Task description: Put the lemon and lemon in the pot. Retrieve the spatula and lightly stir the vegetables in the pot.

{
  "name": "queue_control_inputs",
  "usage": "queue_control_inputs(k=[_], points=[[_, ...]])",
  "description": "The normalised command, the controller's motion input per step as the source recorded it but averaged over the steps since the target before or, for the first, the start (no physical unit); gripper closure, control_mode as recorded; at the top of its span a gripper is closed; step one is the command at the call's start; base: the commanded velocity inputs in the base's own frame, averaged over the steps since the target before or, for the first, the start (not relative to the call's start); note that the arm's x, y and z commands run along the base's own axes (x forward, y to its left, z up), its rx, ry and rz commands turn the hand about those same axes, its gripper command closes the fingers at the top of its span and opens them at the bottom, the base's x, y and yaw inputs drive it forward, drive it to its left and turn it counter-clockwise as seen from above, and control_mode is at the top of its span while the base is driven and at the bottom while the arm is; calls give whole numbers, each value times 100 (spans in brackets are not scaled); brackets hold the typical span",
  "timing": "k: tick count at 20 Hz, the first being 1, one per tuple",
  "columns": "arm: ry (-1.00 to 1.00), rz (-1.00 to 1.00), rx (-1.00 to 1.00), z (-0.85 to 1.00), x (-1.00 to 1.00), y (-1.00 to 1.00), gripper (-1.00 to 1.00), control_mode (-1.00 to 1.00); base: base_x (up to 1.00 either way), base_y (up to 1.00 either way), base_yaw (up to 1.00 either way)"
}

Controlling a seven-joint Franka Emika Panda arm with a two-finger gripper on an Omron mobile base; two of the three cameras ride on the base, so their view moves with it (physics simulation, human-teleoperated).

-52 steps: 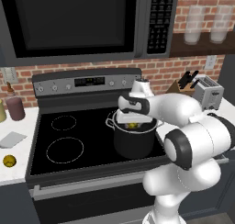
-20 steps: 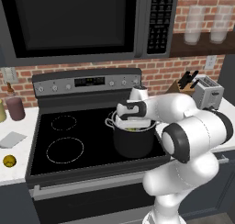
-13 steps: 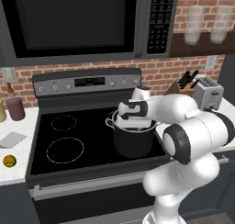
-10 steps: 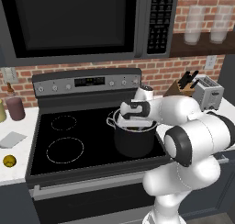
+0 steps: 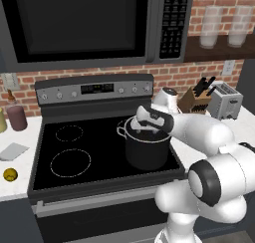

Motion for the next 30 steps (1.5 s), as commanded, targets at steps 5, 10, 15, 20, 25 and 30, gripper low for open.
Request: queue_control_inputs(k=[5,10,15,20,25,30], points=[[-3,0,0,64,-2,6,-100,-100,0,0,0],[0,0,0,100,-37,0,-100,-100,0,0,0],[4,-2,0,100,-65,0,-100,-100,0,0,0],[8,-4,-3,83,-93,-3,-100,-100,0,0,0],[4,-5,-6,68,-97,-6,-100,-100,0,0,0],[11,-7,-3,29,-31,-12,-100,-100,0,0,0]])
